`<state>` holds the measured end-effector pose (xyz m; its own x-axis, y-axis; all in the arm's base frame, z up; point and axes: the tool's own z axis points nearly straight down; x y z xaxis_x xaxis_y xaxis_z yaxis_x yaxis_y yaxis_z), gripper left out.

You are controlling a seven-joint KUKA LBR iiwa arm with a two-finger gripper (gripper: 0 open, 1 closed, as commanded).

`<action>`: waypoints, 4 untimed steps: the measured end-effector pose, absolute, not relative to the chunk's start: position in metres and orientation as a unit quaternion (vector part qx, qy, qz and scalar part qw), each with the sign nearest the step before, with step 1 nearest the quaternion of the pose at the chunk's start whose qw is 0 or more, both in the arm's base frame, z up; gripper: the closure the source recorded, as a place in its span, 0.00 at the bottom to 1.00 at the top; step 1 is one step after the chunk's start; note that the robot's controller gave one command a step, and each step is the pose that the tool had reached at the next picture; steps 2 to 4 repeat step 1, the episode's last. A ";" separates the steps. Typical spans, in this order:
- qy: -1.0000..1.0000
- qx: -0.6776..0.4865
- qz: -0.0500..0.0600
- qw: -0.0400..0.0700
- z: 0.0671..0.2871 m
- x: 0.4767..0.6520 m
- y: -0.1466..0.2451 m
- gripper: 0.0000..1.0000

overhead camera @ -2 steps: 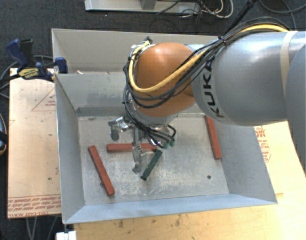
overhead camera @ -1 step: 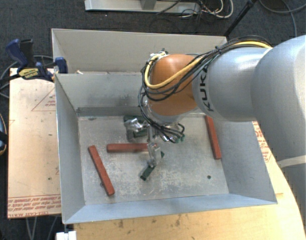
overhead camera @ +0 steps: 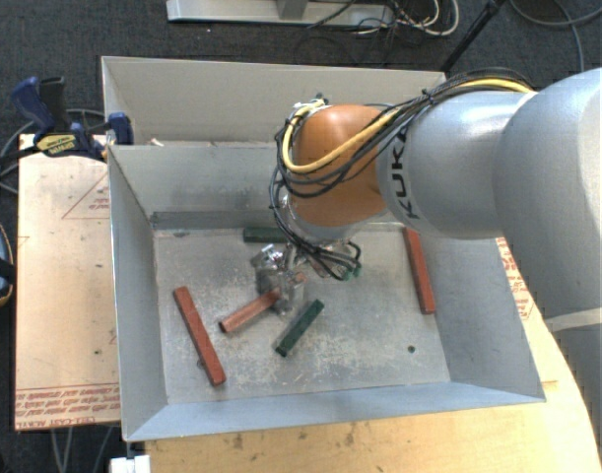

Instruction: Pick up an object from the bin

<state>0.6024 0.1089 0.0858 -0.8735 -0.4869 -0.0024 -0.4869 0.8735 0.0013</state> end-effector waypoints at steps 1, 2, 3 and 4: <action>0.962 -0.275 0.000 0.006 0.223 0.585 0.107 1.00; 0.962 -0.275 0.000 0.006 0.223 0.585 0.107 1.00; 0.962 -0.275 0.000 0.006 0.223 0.585 0.107 1.00; 0.962 -0.275 0.000 0.006 0.223 0.585 0.107 1.00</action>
Offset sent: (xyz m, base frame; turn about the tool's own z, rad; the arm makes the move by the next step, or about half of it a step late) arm -0.0194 -0.0029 0.1324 -0.0502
